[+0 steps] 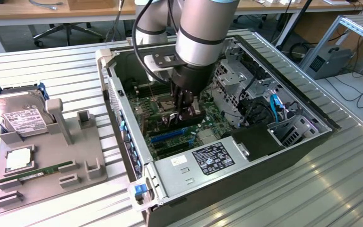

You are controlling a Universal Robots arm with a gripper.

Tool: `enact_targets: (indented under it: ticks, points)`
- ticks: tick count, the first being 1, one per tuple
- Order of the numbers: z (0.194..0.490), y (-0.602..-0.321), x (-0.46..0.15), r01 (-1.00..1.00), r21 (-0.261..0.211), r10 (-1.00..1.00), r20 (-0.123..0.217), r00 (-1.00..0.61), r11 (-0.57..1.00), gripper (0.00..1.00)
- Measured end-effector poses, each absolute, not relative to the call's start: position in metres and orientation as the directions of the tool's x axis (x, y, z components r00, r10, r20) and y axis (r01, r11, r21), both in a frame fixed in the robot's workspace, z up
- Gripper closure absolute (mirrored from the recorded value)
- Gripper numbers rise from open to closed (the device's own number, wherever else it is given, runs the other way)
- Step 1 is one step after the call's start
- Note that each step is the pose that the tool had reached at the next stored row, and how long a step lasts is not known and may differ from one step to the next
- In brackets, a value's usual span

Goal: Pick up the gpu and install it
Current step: 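Insert the gpu into the slot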

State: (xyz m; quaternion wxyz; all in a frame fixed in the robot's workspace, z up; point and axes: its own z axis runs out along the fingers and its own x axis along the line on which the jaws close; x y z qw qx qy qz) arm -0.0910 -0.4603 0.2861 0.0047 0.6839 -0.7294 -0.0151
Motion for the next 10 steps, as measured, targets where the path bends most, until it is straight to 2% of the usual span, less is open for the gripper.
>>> enact_targets:
  ticks: [10]
  points:
    - [0.2806,-0.4582,-0.0942,-0.998,0.028,-0.998,-0.002,-0.065,0.065,0.73]
